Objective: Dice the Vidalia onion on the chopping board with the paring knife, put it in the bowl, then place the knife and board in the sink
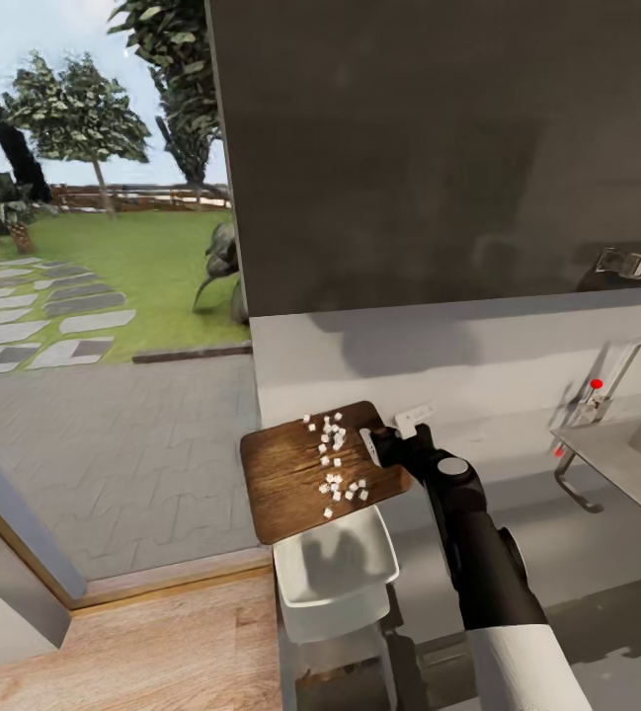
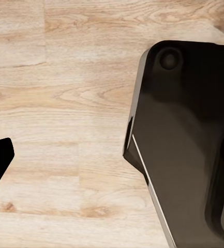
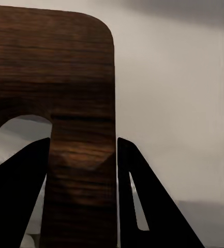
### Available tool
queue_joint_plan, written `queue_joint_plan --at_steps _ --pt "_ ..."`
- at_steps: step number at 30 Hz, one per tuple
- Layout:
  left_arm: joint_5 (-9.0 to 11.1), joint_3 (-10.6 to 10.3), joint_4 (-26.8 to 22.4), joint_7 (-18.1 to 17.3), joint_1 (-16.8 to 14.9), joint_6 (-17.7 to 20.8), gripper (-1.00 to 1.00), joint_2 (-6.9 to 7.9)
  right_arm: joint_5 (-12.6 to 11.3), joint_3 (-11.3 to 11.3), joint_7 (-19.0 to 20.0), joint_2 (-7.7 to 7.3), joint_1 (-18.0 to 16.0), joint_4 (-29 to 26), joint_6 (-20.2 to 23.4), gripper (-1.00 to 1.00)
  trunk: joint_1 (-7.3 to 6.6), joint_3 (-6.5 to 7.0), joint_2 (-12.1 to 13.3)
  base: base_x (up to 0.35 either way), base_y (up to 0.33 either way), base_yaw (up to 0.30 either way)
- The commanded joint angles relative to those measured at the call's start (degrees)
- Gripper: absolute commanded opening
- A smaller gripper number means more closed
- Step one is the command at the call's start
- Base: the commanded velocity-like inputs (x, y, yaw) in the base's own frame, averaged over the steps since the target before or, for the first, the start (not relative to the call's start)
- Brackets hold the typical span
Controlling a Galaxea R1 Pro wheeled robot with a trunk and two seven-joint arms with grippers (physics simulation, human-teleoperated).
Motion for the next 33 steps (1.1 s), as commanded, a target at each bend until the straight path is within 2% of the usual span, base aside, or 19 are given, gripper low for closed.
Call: queue_joint_plan --at_steps 1,7,14,21,33 --pt "0.21 -0.5 -0.14 0.45 0.03 -0.05 1.0 0.07 0.24 -0.58 0.53 0.09 -0.04 -0.06 0.28 -1.0 0.04 -0.12 -0.12 0.0 0.0 0.0" --pt "0.21 -0.52 -0.14 0.45 0.0 -0.05 1.0 0.04 0.22 -1.56 0.7 0.15 -0.04 -0.03 0.16 -1.0 0.04 -0.12 -0.12 0.0 0.0 0.0" --pt "0.23 -0.51 -0.14 0.45 0.01 -0.05 1.0 0.07 0.18 -1.51 0.72 0.15 -0.04 -0.03 -0.08 -1.0 0.04 -0.12 -0.12 0.0 0.0 0.0" --pt "0.24 -0.49 -0.14 0.45 0.04 -0.05 1.0 0.06 -0.13 -1.51 0.64 0.15 -0.04 1.61 -3.49 -1.0 0.04 -0.12 -0.12 0.0 0.0 0.0" --pt "0.21 -0.51 -0.14 0.45 -0.02 -0.05 1.0 0.06 -0.25 -1.51 0.72 0.15 -0.04 1.91 -3.93 -1.0 0.04 -0.12 -0.12 0.0 0.0 0.0"
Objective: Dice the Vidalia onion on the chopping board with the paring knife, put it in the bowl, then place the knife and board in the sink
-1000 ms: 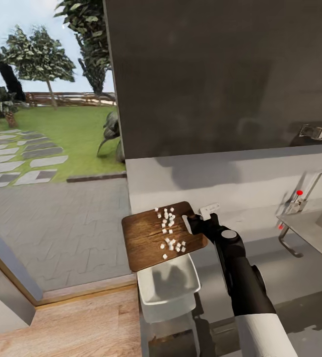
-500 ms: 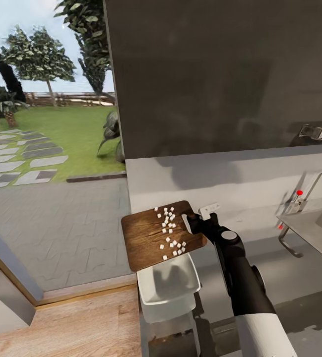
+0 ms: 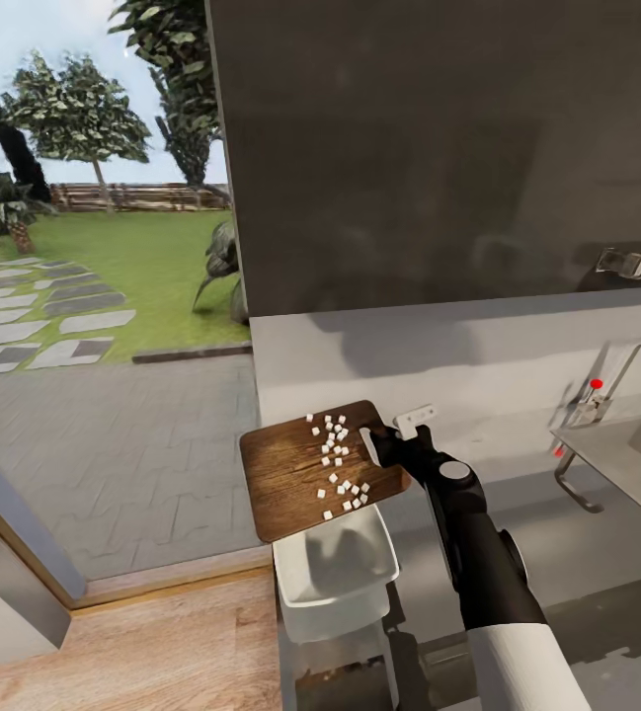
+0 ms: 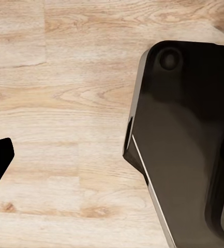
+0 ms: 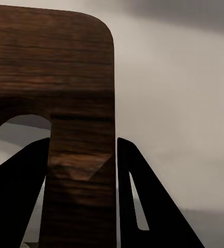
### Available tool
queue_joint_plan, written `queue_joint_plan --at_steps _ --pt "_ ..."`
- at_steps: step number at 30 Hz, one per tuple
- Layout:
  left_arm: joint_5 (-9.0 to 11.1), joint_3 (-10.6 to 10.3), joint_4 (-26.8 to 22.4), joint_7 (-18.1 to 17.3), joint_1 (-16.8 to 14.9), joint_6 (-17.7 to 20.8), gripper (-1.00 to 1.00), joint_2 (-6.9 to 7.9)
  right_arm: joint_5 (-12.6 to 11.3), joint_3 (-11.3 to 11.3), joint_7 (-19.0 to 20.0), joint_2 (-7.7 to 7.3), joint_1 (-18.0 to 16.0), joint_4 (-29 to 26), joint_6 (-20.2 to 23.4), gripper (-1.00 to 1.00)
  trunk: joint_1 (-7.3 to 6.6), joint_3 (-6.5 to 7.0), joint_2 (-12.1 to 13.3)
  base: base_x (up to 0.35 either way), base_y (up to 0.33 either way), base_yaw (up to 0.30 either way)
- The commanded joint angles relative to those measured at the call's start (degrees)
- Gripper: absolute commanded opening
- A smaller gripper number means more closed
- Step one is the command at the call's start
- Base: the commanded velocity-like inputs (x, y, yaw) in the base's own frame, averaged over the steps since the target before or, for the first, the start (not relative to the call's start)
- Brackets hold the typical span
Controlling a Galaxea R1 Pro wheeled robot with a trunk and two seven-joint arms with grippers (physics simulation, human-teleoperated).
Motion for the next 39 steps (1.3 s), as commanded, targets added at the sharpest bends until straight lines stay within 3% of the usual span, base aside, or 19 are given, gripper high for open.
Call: queue_joint_plan --at_steps 1,9,15,21,35,39 --pt "0.2 -0.49 -0.14 0.45 0.03 -0.05 1.0 0.04 0.54 -0.15 0.58 0.07 -0.05 -0.06 0.02 -1.0 0.04 -0.11 -0.12 0.0 0.0 0.0" --pt "0.24 -0.46 -0.14 0.45 0.05 -0.05 1.0 0.08 -1.79 -0.17 0.58 0.07 -0.05 0.0 -1.32 -1.0 0.04 -0.11 -0.12 0.0 0.0 0.0" --pt "0.22 -0.47 -0.14 0.45 0.05 -0.05 1.0 0.03 -1.93 -0.24 0.66 0.07 -0.05 0.04 -1.46 -1.0 0.04 -0.11 -0.12 0.0 0.0 0.0" --pt "0.22 -0.49 -0.14 0.45 0.07 -0.05 1.0 0.06 -2.5 -0.33 0.59 0.07 -0.05 2.03 -4.4 -1.0 0.04 -0.11 -0.12 0.0 0.0 0.0" --pt "0.24 -0.47 -0.14 0.45 0.06 -0.05 1.0 0.07 -2.65 -0.33 0.59 0.07 -0.05 3.23 -4.9 -1.0 0.04 -0.11 -0.12 0.0 0.0 0.0" --pt "0.23 -0.45 -0.13 0.46 0.07 -0.05 1.0 0.07 -2.65 -0.33 0.49 0.07 -0.05 4.17 -7.37 -1.0 0.04 -0.11 -0.12 0.0 0.0 0.0"
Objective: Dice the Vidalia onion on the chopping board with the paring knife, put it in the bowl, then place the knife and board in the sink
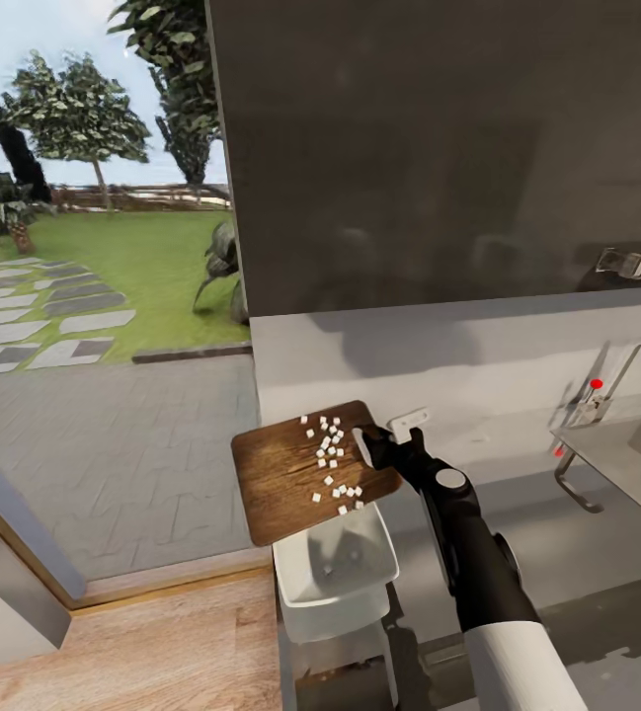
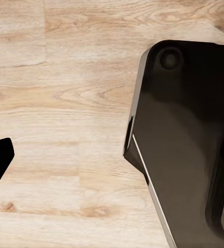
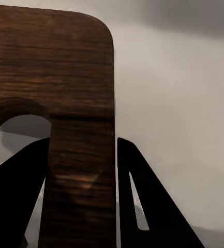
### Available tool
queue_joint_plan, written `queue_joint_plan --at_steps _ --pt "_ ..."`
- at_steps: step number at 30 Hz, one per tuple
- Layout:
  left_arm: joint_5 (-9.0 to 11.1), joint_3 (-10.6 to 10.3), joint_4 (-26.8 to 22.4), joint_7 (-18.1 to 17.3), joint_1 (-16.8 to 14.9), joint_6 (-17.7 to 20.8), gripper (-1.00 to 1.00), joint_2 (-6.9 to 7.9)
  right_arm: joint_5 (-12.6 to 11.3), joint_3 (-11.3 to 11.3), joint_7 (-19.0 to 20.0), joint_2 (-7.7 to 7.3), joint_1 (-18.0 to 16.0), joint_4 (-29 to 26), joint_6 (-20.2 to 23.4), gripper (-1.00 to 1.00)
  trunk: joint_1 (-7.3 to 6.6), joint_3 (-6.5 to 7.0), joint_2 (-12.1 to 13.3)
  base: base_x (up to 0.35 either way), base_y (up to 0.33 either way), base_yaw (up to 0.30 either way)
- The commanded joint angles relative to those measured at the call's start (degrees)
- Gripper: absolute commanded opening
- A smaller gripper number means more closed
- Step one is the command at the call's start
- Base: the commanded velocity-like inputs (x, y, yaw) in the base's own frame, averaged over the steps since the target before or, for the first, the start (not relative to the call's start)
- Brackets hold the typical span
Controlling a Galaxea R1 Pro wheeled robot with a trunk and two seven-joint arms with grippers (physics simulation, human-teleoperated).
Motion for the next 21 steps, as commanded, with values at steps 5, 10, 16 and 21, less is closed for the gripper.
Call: queue_joint_plan --at_steps 5,10,16,21 --pt "0.22 -0.48 -0.14 0.44 0.01 -0.05 1.0 0.06 0.51 -0.19 0.57 0.08 -0.05 1.04 -1.52 -1.0 0.04 -0.11 -0.13 0.0 0.0 0.0" --pt "0.2 -0.49 -0.12 0.44 0.02 -0.05 1.0 0.08 0.47 -0.19 0.62 0.08 -0.05 1.1 -2.05 -1.0 0.04 -0.11 -0.13 0.0 0.0 0.0" --pt "0.22 -0.45 -0.08 0.43 0.02 -0.05 1.0 0.04 -0.11 -0.22 0.66 0.08 -0.05 1.1 -3.03 -1.0 0.04 -0.11 -0.13 0.0 0.0 0.0" --pt "0.23 -0.49 -0.06 0.43 0.01 -0.05 1.0 0.05 -6.32 -0.2 0.46 -0.19 -0.05 1.1 -3.23 -1.0 0.04 -0.11 -0.13 0.0 0.0 0.0"
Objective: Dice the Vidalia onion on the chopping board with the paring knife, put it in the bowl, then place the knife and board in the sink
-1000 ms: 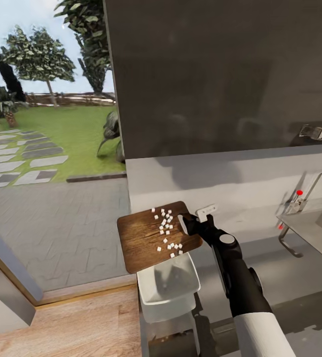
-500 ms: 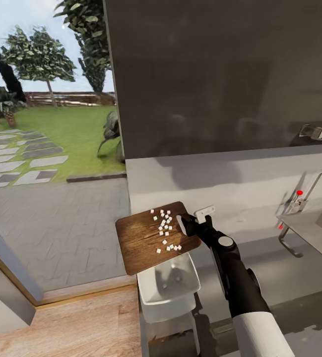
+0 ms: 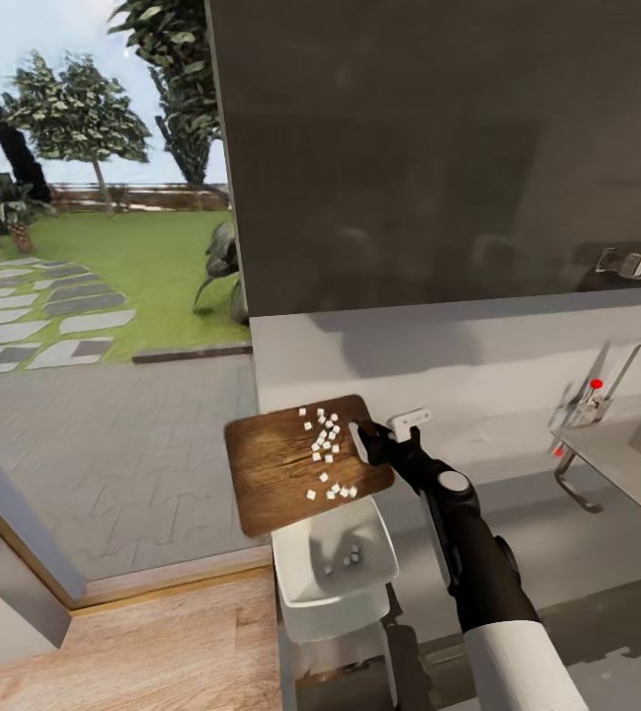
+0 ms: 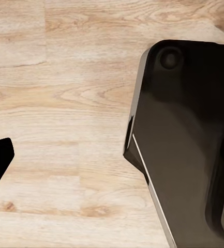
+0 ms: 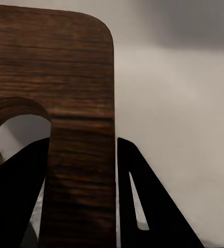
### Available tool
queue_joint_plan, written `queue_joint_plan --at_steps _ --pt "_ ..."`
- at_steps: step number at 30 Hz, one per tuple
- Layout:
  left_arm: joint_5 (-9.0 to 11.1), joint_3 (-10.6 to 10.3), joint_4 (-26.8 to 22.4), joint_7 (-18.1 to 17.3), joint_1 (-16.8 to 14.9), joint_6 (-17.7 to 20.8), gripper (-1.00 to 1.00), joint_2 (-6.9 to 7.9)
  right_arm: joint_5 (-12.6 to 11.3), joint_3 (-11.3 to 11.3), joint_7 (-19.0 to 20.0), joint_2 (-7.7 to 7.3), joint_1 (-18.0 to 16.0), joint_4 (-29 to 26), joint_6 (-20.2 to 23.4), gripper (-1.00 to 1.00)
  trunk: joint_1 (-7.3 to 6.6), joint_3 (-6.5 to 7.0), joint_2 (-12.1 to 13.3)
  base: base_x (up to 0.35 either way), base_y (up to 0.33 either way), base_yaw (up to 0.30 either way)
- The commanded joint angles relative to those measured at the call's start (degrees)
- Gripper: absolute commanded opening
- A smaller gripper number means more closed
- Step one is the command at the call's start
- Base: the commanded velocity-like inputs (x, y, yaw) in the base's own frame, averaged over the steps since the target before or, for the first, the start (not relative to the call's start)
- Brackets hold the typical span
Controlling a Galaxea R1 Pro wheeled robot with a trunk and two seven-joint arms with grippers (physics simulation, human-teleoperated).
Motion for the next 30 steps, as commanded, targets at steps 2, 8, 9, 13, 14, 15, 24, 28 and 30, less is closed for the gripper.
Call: queue_joint_plan --at_steps 2,8,9,13,14,15,24,28,30 --pt "0.22 -0.48 -0.13 0.45 0.03 -0.05 1.0 0.07 -0.59 -0.16 0.42 -0.04 -0.04 -0.09 0.17 -1.0 0.04 -0.12 -0.12 0.0 0.0 0.0" --pt "0.2 -0.5 -0.13 0.45 0.02 -0.05 1.0 0.04 -1.15 -0.16 0.38 -0.09 -0.04 -0.09 0.14 -1.0 0.04 -0.12 -0.12 0.0 0.0 0.0" --pt "0.2 -0.5 -0.13 0.45 0.01 -0.05 1.0 0.03 -1.16 -0.16 0.37 -0.09 -0.04 -0.09 0.14 -1.0 0.04 -0.12 -0.12 0.0 0.0 0.0" --pt "0.21 -0.49 -0.13 0.45 0.03 -0.05 1.0 0.04 -1.19 -0.16 0.37 -0.09 -0.04 -0.09 0.14 -1.0 0.04 -0.12 -0.12 0.0 0.0 0.0" --pt "0.22 -0.49 -0.13 0.45 0.03 -0.05 1.0 0.06 -1.19 -0.16 0.37 -0.09 -0.04 -0.09 0.14 -1.0 0.04 -0.12 -0.12 0.0 0.0 0.0" --pt "0.22 -0.49 -0.13 0.45 0.03 -0.05 1.0 0.06 -1.19 -0.16 0.37 -0.09 -0.04 -0.09 0.14 -1.0 0.04 -0.12 -0.12 0.0 0.0 0.0" --pt "0.21 -0.49 -0.13 0.45 0.03 -0.05 1.0 0.03 -1.19 -0.16 0.37 -0.09 -0.04 -0.09 0.14 -1.0 0.04 -0.12 -0.12 0.0 0.0 0.0" --pt "0.21 -0.51 -0.13 0.45 0.03 -0.05 1.0 0.05 -1.19 -0.16 0.4 -0.09 -0.04 -0.09 0.12 -1.0 0.04 -0.12 -0.12 0.0 0.0 0.0" --pt "0.22 -0.51 -0.13 0.45 0.03 -0.05 1.0 0.05 -1.19 -0.16 0.38 -0.09 -0.04 -0.09 0.12 -1.0 0.04 -0.12 -0.12 0.0 0.0 0.0"
